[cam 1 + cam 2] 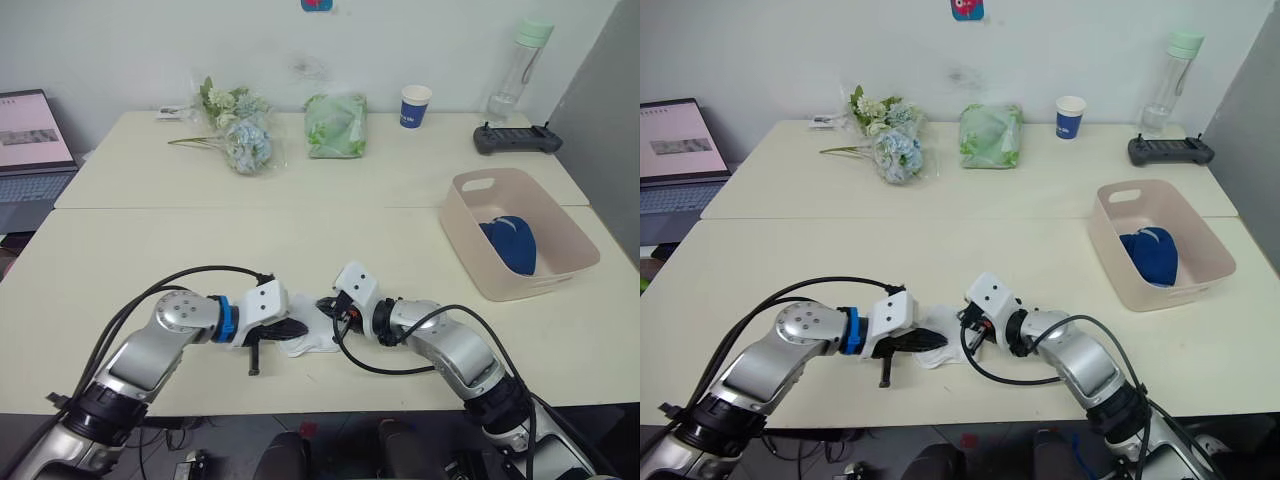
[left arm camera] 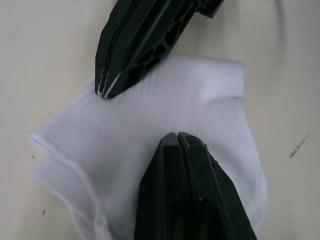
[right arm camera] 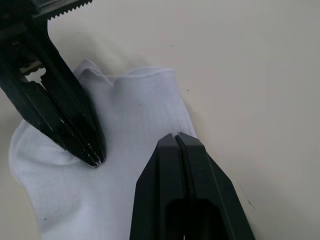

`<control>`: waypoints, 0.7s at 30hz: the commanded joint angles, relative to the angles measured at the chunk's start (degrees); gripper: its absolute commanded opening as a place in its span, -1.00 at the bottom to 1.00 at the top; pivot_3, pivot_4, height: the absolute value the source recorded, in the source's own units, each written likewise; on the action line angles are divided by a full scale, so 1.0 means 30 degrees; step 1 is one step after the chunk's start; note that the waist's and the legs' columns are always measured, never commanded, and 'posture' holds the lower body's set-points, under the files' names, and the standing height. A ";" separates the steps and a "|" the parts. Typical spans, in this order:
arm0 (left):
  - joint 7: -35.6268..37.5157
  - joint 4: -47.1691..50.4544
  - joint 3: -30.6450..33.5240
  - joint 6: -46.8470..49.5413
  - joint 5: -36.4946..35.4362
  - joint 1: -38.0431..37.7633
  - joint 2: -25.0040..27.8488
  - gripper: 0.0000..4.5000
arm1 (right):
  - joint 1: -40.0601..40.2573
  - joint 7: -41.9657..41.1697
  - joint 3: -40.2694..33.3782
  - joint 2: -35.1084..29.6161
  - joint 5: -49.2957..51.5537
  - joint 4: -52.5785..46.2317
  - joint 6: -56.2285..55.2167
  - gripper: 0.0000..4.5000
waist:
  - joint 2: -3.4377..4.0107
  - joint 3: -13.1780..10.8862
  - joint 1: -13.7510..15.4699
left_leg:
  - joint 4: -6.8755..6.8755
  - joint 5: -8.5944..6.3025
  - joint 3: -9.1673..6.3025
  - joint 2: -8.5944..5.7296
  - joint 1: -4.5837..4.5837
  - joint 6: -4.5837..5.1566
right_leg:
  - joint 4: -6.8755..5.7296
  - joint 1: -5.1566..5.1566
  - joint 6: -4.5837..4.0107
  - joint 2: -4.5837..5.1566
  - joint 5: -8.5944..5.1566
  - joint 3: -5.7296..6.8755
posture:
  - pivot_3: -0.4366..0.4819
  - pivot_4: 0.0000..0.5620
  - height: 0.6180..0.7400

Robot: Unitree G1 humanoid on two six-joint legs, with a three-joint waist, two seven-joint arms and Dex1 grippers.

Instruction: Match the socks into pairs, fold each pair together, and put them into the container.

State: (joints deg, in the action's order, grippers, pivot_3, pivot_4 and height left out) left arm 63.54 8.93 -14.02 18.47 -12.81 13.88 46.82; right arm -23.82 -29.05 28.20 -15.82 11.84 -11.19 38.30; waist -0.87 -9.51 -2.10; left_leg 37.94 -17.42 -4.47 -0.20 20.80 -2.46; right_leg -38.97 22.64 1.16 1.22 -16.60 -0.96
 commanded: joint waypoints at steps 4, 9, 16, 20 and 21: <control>0.0115 0.2922 0.3149 0.4165 -0.4522 0.0416 -0.0040 -1.00 | -0.0442 -0.2490 -0.0916 -0.1239 0.0814 -0.2746 -0.0586 -0.98 | -0.0024 -0.0036 0.0110 | 0.0010 -0.0001 -0.0033 0.0004 0.0029 0.0001 | -0.0003 0.0000 0.0002 -0.0001 -0.0001 0.0037 | -0.05 -0.47 1.00; -0.1506 0.2367 0.2981 0.5849 -0.4378 0.2191 -0.0884 -1.00 | -0.0176 -0.3351 -0.0487 -0.1621 0.0186 -0.1931 -0.1172 -0.98 | -0.0030 -0.0038 0.0110 | 0.0014 0.0000 -0.0033 -0.0024 0.0019 0.0000 | 0.0008 -0.0027 0.0004 -0.0001 -0.0002 0.0043 | -0.05 -0.47 1.00; -0.0963 0.1062 0.0499 0.4496 -0.1975 0.1584 -0.0802 -1.00 | 0.0033 -0.4757 0.1146 -0.2081 -0.1372 -0.0401 -0.3002 -0.98 | -0.0027 -0.0039 0.0033 | 0.0004 -0.0001 -0.0012 -0.0015 0.0018 0.0000 | 0.0007 0.0009 0.0002 -0.0005 -0.0001 0.0014 | -0.05 -0.47 1.00; -0.1487 -0.0145 0.0301 0.3720 -0.0830 0.1240 -0.0824 -1.00 | 0.0514 -0.5605 0.1298 -0.2881 -0.1717 -0.0714 -0.3410 -0.98 | -0.0029 -0.0039 0.0092 | 0.0014 0.0000 -0.0026 -0.0015 0.0027 0.0000 | 0.0004 -0.0002 0.0001 0.0000 -0.0001 0.0025 | -0.05 -0.47 1.00; -0.1697 -0.0543 0.0329 0.3444 -0.0490 0.1196 -0.0820 -1.00 | 0.0649 -0.5837 0.1321 -0.3150 -0.1770 -0.0853 -0.3449 -0.98 | -0.0029 -0.0039 0.0098 | 0.0015 0.0000 -0.0025 -0.0023 0.0015 0.0000 | 0.0004 -0.0015 0.0001 0.0004 -0.0001 0.0026 | -0.05 -0.47 1.00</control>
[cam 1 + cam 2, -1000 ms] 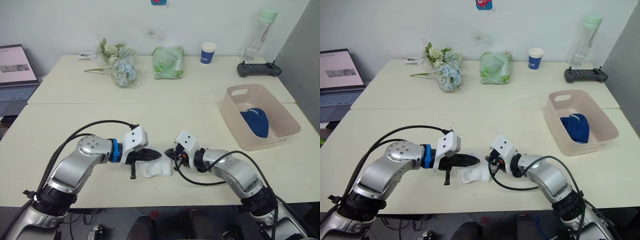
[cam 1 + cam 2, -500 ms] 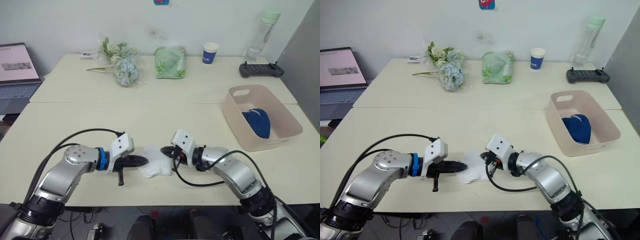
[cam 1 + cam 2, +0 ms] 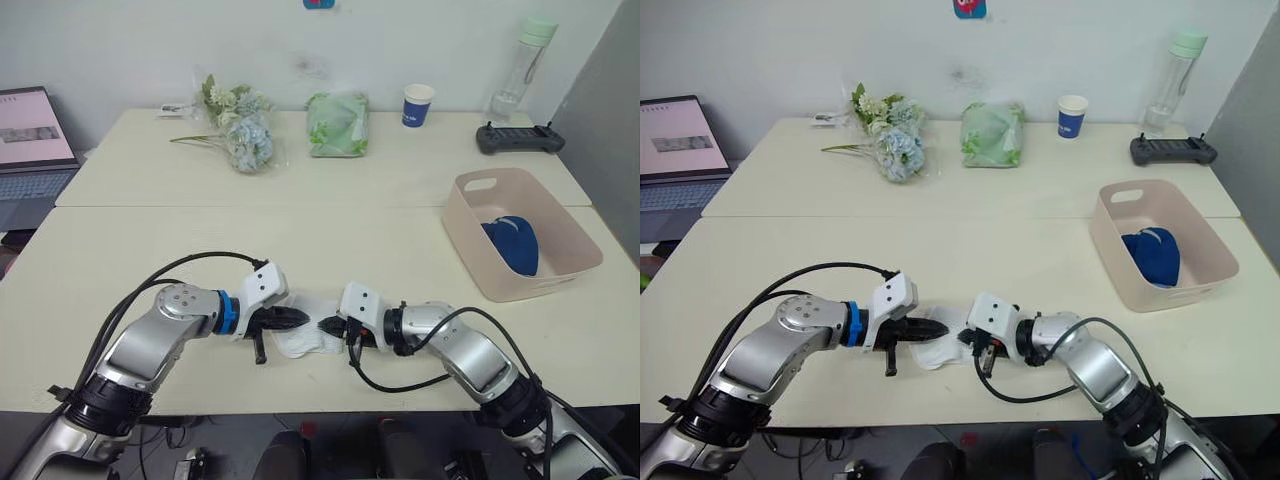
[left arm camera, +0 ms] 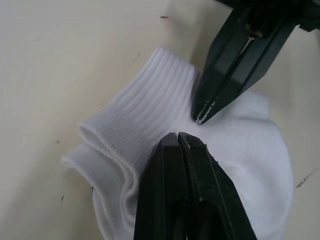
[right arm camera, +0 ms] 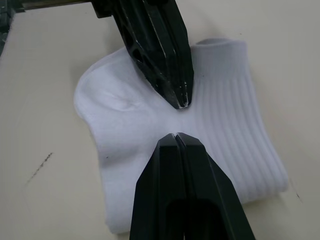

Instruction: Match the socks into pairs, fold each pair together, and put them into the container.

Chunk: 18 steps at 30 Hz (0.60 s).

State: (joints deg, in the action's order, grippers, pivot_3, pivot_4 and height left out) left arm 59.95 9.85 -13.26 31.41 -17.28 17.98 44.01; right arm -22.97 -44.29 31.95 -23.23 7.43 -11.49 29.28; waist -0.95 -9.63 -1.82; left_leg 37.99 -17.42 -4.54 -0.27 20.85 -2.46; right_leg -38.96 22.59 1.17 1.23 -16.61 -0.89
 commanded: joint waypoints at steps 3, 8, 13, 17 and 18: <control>-0.0934 -0.1815 0.0519 -0.1500 0.1509 -0.0067 0.0239 -1.00 | 0.1131 -0.1282 -0.0347 -0.1617 -0.0135 -0.1401 -0.0547 -0.98 | -0.0005 0.0005 0.0015 | 0.0001 0.0000 -0.0003 -0.0005 -0.0020 0.0000 | 0.0007 -0.0027 0.0001 0.0009 -0.0001 0.0005 | -0.05 -0.47 1.00; -0.0110 0.0045 0.1596 -0.2075 -0.0146 -0.0486 0.0070 -1.00 | 0.1863 -0.0909 -0.1928 -0.1701 0.0574 -0.2728 -0.0678 -0.98 | -0.0005 0.0004 -0.0037 | 0.0000 0.0000 -0.0004 0.0013 -0.0035 0.0000 | 0.0004 -0.0043 0.0001 0.0007 -0.0001 0.0004 | -0.05 -0.47 1.00; 0.0155 0.1716 0.1834 -0.1639 -0.0691 -0.0098 0.0089 -1.00 | 0.2036 0.0811 -0.4355 -0.0305 0.1526 -0.3252 0.0194 -0.98 | -0.0017 -0.0004 0.0023 | 0.0004 0.0001 -0.0020 0.0009 -0.0016 -0.0002 | 0.0002 -0.0040 0.0001 0.0010 0.0000 0.0014 | -0.05 -0.47 1.00; 0.0913 0.1102 0.1085 -0.2597 0.0526 -0.0730 0.0869 -1.00 | 0.2012 0.1879 -0.5304 0.0049 0.1627 -0.3354 0.2015 -0.98 | -0.0016 -0.0005 -0.0006 | 0.0000 0.0001 -0.0002 0.0002 -0.0017 -0.0003 | 0.0013 -0.0035 0.0002 0.0011 -0.0001 0.0000 | -0.05 -0.47 1.00; 0.1041 0.0690 0.0761 -0.3052 0.1168 -0.0982 0.1176 -1.00 | 0.1980 0.1963 -0.5294 -0.0135 0.1556 -0.3316 0.2659 -0.98 | -0.0013 -0.0006 -0.0019 | -0.0003 0.0001 -0.0004 0.0007 -0.0017 -0.0003 | 0.0013 -0.0029 0.0001 0.0010 0.0000 0.0000 | -0.05 -0.47 1.00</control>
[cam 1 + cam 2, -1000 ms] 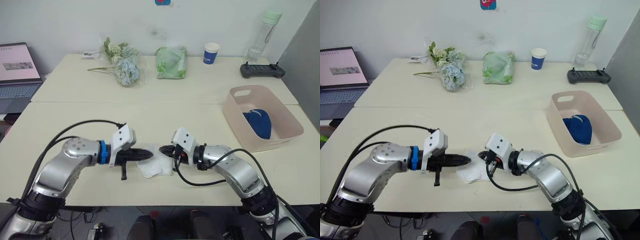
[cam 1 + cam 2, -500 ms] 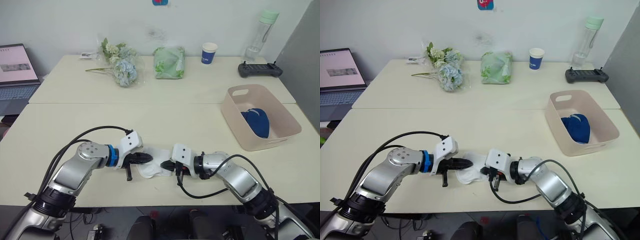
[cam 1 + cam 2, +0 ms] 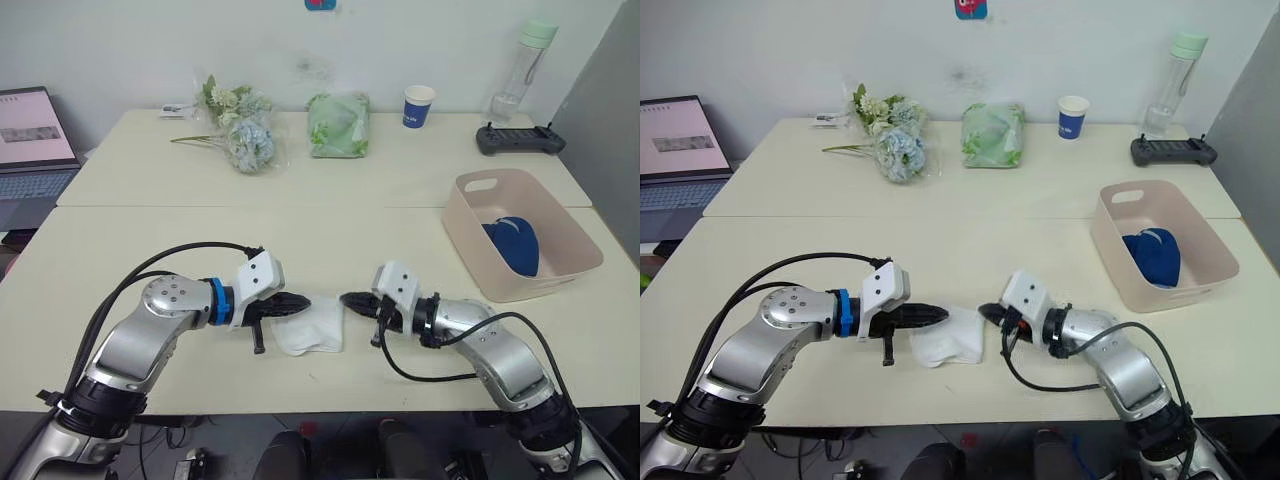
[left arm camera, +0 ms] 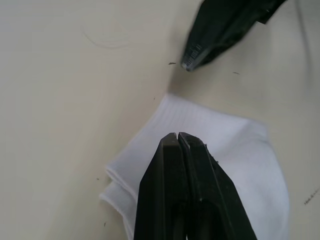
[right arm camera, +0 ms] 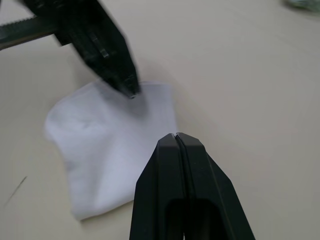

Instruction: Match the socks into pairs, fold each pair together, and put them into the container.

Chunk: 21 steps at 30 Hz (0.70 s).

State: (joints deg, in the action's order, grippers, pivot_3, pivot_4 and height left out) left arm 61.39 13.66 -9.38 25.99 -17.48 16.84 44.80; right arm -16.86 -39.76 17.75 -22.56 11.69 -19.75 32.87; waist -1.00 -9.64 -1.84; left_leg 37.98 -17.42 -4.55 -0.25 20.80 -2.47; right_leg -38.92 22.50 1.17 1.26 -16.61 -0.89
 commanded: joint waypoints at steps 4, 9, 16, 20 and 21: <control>0.0327 -0.1608 -0.1078 -0.1290 0.2567 -0.0738 0.1462 -1.00 | -0.0178 0.0701 -0.1242 0.0033 0.1433 -0.1076 0.3586 -0.98 | 0.0013 -0.0008 0.0028 | -0.0005 0.0000 -0.0005 0.0000 -0.0001 0.0001 | -0.0010 0.0010 -0.0002 -0.0001 0.0000 0.0005 | -0.05 -0.47 1.00; 0.0606 -0.2244 -0.0989 -0.1855 0.3115 -0.1201 0.1943 -1.00 | -0.0453 0.0879 -0.2571 0.0943 0.4142 -0.1914 0.7393 -0.82 | 0.0016 -0.0006 -0.0010 | -0.0002 0.0000 -0.0004 0.0001 -0.0015 0.0003 | -0.0019 -0.0012 -0.0003 -0.0002 0.0001 0.0007 | -0.05 -0.47 1.00; 0.0497 -0.1892 -0.0621 -0.1959 0.3056 -0.2248 0.2200 -1.00 | -0.1021 0.2365 -0.2974 0.2225 0.6581 -0.2005 1.3329 0.23 | 0.0028 0.0001 -0.0081 | -0.0013 -0.0002 -0.0008 0.0026 -0.0041 0.0006 | -0.0027 -0.0017 -0.0005 -0.0014 0.0002 0.0004 | -0.05 -0.47 1.00; 0.0453 -0.1772 -0.0609 -0.1864 0.3084 -0.2240 0.2134 -1.00 | -0.1591 0.3275 -0.3256 0.3770 0.7079 -0.1112 1.4811 0.68 | 0.0032 0.0003 -0.0098 | -0.0014 -0.0002 -0.0008 0.0032 -0.0047 0.0005 | -0.0036 -0.0018 -0.0006 -0.0023 0.0003 0.0004 | -0.05 -0.47 1.00; 0.0434 -0.1763 -0.0612 -0.1839 0.3081 -0.2198 0.2110 -1.00 | -0.1771 0.3456 -0.3339 0.4200 0.7156 -0.0801 1.5049 0.68 | 0.0032 0.0003 -0.0104 | -0.0013 -0.0002 -0.0002 0.0029 -0.0047 0.0006 | -0.0036 -0.0017 -0.0006 -0.0023 0.0003 -0.0001 | -0.05 -0.47 1.00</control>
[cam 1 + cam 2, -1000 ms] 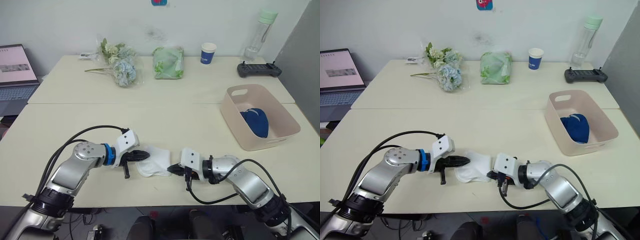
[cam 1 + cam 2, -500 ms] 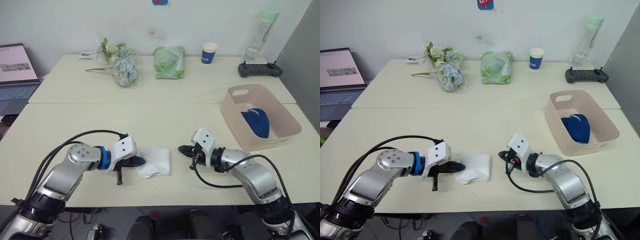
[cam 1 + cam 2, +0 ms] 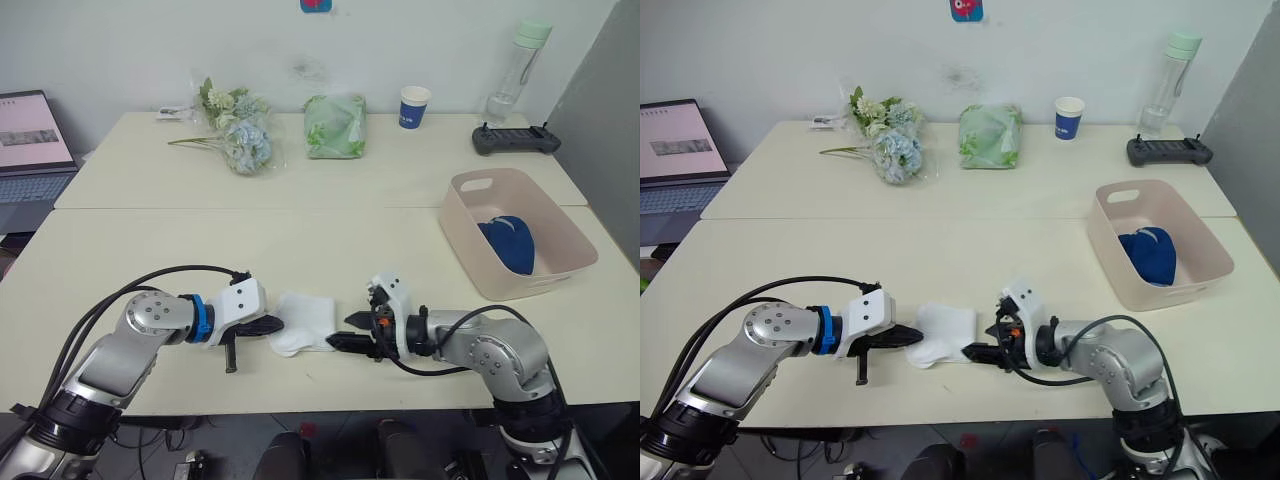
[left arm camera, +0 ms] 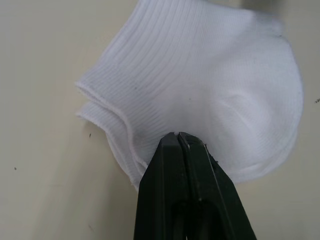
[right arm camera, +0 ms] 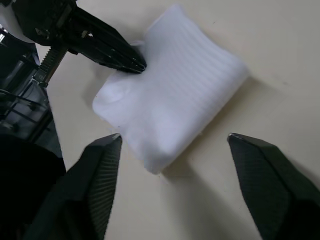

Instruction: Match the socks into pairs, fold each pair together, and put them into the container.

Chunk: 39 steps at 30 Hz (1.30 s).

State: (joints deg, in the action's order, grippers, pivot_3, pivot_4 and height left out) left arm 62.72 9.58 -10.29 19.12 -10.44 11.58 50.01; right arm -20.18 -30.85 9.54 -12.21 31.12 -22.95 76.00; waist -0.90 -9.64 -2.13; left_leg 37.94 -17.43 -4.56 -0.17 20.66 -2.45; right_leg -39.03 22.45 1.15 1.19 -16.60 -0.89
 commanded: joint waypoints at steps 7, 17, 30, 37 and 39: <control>-0.0174 -0.0485 -0.0329 0.0479 0.0694 -0.0206 0.0156 -1.00 | -0.1958 0.2257 -0.1238 0.4277 0.0466 0.3622 0.0924 0.68 | 0.0007 0.0001 -0.0017 | -0.0004 0.0000 -0.0005 0.0000 0.0000 0.0000 | 0.0001 0.0006 -0.0001 0.0000 0.0001 0.0004 | -0.05 -0.47 1.00; -0.0331 -0.0211 -0.0067 0.0559 0.0417 -0.0461 0.0138 -1.00 | -0.2511 0.3209 -0.1630 0.5873 0.0291 0.5944 -0.0831 0.43 | 0.0016 0.0008 -0.0072 | -0.0005 0.0000 -0.0003 -0.0003 -0.0006 0.0000 | -0.0004 0.0009 -0.0004 0.0001 0.0004 0.0000 | -0.05 -0.47 1.00; 0.0971 0.1533 0.1496 0.3204 -0.4746 0.2356 -0.1869 -1.00 | -0.0297 0.2861 -0.4135 0.3219 0.2867 0.0810 0.0945 -0.98 | 0.0015 -0.0011 0.0218 | 0.0011 0.0000 -0.0011 -0.0046 0.0099 -0.0001 | 0.0028 0.0062 -0.0002 0.0029 0.0002 0.0023 | -0.05 -0.47 1.00; 0.0432 0.1939 0.0716 0.6375 -0.6616 0.8142 -0.4365 -0.44 | -0.0142 0.3481 -1.0288 0.0497 0.6783 -0.4814 0.1327 -1.00 | -0.0005 -0.0025 0.0133 | 0.0020 0.0000 0.0005 -0.0058 0.0096 0.0000 | 0.0028 0.0048 0.0020 -0.0011 0.0002 0.0014 | -0.05 -0.47 1.00; 0.0472 0.1529 0.0288 0.6514 -0.6387 0.9198 -0.4768 -0.12 | -0.0186 0.4032 -1.1350 -0.0112 0.7508 -0.5433 0.1315 -1.00 | -0.0004 -0.0025 0.0048 | 0.0008 0.0000 0.0012 -0.0058 0.0090 0.0000 | 0.0031 0.0046 0.0025 -0.0024 -0.0003 0.0009 | -0.05 -0.47 1.00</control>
State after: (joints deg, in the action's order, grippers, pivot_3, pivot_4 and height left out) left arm 64.23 13.97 -8.71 38.12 -29.10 37.73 36.20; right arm -20.31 -19.84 -21.77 -11.97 50.41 -35.97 79.97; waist -0.91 -9.71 -1.99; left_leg 37.95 -17.43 -4.49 -0.33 20.91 -2.45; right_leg -38.94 22.61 1.23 1.12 -16.61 -0.89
